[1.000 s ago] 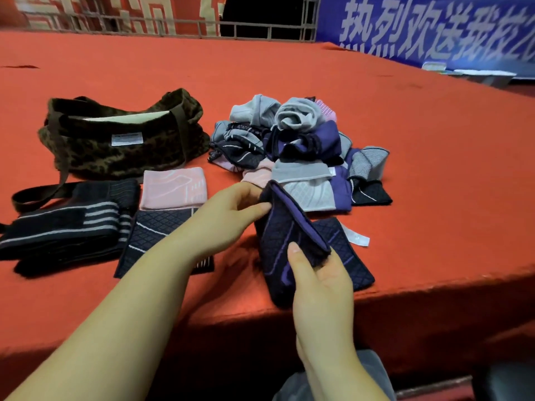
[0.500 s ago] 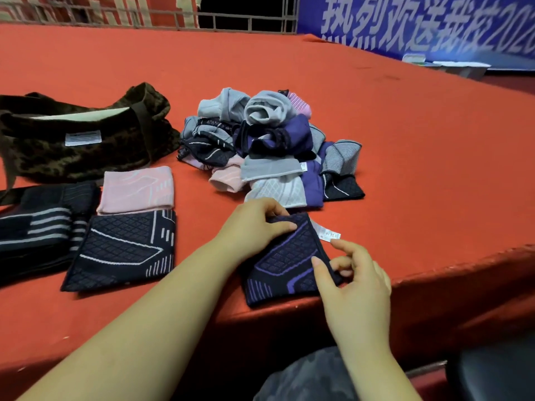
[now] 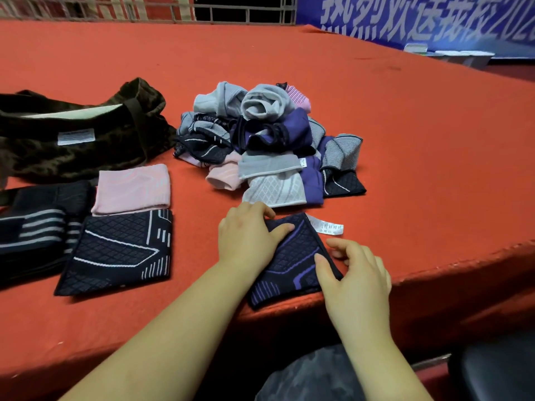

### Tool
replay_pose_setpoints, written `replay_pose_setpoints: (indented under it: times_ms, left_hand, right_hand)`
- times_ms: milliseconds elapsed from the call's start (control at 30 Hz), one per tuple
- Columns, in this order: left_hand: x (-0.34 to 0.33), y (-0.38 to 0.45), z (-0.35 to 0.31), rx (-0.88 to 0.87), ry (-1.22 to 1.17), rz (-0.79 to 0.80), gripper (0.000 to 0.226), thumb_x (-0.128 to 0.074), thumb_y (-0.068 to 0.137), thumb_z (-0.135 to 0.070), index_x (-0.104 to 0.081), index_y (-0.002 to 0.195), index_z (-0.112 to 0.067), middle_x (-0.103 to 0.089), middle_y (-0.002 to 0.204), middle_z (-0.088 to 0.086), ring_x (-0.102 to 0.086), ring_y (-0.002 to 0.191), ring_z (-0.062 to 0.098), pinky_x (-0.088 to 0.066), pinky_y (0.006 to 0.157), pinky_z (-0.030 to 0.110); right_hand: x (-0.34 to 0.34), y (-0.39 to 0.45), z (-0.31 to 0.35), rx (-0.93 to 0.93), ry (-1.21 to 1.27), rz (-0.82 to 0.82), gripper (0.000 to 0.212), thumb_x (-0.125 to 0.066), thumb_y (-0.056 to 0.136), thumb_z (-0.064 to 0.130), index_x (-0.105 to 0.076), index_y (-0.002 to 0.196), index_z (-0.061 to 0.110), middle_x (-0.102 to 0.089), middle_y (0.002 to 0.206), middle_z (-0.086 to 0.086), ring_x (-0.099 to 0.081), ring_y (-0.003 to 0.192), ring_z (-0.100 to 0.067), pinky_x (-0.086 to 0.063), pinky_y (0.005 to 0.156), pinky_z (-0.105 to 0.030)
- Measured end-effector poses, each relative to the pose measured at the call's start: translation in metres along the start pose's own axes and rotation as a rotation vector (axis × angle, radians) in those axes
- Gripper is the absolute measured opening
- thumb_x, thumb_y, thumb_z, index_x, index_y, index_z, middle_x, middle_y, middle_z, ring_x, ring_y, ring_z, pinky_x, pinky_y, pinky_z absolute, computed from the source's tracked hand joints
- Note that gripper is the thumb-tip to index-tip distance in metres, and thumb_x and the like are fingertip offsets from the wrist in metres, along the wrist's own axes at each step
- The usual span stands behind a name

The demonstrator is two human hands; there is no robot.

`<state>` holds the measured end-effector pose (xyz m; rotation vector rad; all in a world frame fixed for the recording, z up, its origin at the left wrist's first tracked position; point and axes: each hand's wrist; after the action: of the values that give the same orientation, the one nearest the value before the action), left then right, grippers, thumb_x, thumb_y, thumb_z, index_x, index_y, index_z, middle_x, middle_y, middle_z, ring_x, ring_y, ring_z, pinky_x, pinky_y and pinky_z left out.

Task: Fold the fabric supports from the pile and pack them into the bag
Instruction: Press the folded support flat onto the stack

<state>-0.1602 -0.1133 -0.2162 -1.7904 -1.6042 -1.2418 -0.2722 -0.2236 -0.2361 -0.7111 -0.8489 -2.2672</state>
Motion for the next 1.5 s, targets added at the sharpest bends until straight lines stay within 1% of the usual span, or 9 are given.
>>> replay_pose_setpoints:
  times_ms: [300,467,633,700,800,967,1167,1267,1500]
  left_hand:
    - [0.031,0.012,-0.008,0.138,0.262,0.404,0.062,-0.057,0.072,-0.074,-0.060,0.094,-0.016,-0.063,0.105,0.006,-0.058,0.093,0.025,-0.039,0.069,0.030]
    - [0.059,0.003,0.001,0.150,-0.024,0.569,0.042,-0.070,0.076,-0.051,-0.059,0.072,-0.011,-0.061,0.075,0.005,-0.055,0.070,0.021,-0.039,0.060,0.028]
    - [0.093,-0.012,0.025,0.176,-0.477,0.599,0.023,-0.076,0.076,-0.035,-0.071,0.081,-0.014,-0.073,0.081,0.001,-0.070,0.075,0.017,-0.055,0.074,0.025]
    - [0.106,-0.018,0.039,0.210,-0.690,0.694,0.031,-0.079,0.069,-0.032,-0.074,0.090,-0.010,-0.074,0.092,0.009,-0.071,0.087,0.026,-0.055,0.087,0.038]
    - [0.117,-0.031,0.051,0.219,-0.902,0.748,0.023,-0.071,0.066,-0.027,-0.077,0.084,-0.014,-0.074,0.096,0.009,-0.071,0.087,0.023,-0.054,0.083,0.033]
    - [0.122,-0.056,0.056,0.264,-1.233,0.660,0.026,-0.068,0.064,-0.004,-0.072,0.090,-0.010,-0.074,0.095,0.008,-0.071,0.083,0.019,-0.057,0.071,0.025]
    - [0.128,-0.074,0.062,0.441,-1.430,0.467,0.017,-0.059,0.072,-0.008,-0.069,0.086,-0.004,-0.073,0.086,0.015,-0.071,0.070,0.023,-0.059,0.062,0.030]
    - [0.134,-0.079,0.062,0.506,-1.600,0.376,0.025,-0.059,0.069,-0.009,-0.068,0.090,0.000,-0.072,0.085,0.019,-0.071,0.068,0.026,-0.059,0.056,0.036]
    - [0.124,-0.079,0.057,0.619,-1.909,-0.079,0.035,-0.053,0.090,-0.010,-0.056,0.124,-0.003,-0.068,0.109,0.020,-0.067,0.097,0.037,-0.054,0.079,0.055]
  right_hand:
    - [0.024,0.018,0.024,-0.088,-0.257,0.399,0.029,-0.056,0.082,0.040,-0.056,0.111,0.031,-0.062,0.102,0.008,-0.053,0.108,-0.021,-0.031,0.095,-0.034]
    - [0.026,0.021,0.039,-0.078,-0.268,0.545,0.021,-0.059,0.076,0.040,-0.050,0.071,0.022,-0.058,0.077,0.009,-0.057,0.094,-0.024,-0.037,0.084,-0.032]
    - [0.019,0.011,0.055,-0.030,0.286,0.485,0.011,-0.064,0.076,0.010,-0.055,0.071,0.016,-0.061,0.065,0.003,-0.051,0.058,-0.009,-0.040,0.059,-0.025]
    - [0.016,0.010,0.064,-0.070,0.553,0.464,0.016,-0.064,0.078,0.000,-0.060,0.078,0.015,-0.066,0.070,-0.002,-0.057,0.061,-0.010,-0.045,0.062,-0.026]
    - [0.012,0.005,0.081,-0.183,0.953,0.436,0.023,-0.062,0.080,-0.008,-0.059,0.089,0.014,-0.071,0.074,0.003,-0.065,0.067,-0.007,-0.052,0.063,-0.021]
    - [0.005,0.003,0.105,-0.273,1.146,0.523,0.027,-0.061,0.082,-0.003,-0.059,0.102,0.016,-0.073,0.084,-0.001,-0.068,0.078,-0.012,-0.057,0.074,-0.028]
    - [0.000,-0.001,0.114,-0.498,1.207,0.666,0.034,-0.060,0.083,0.023,-0.063,0.112,0.005,-0.070,0.104,-0.014,-0.067,0.095,-0.027,-0.053,0.088,-0.041]
    - [0.002,-0.008,0.112,-0.632,1.244,0.732,0.037,-0.053,0.083,0.039,-0.069,0.100,0.010,-0.072,0.092,-0.011,-0.068,0.080,-0.025,-0.051,0.077,-0.036]
    - [-0.008,-0.041,0.139,-0.647,1.527,0.868,0.083,-0.046,0.064,0.068,-0.061,0.125,0.013,-0.065,0.120,-0.014,-0.059,0.115,-0.031,-0.044,0.099,-0.047]
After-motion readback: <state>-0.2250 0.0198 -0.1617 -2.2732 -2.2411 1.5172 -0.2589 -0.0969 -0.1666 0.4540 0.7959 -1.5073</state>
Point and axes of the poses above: each hand's wrist, its own y-axis towards the middle knuckle, its own x-axis out of the back of the hand, z = x × y
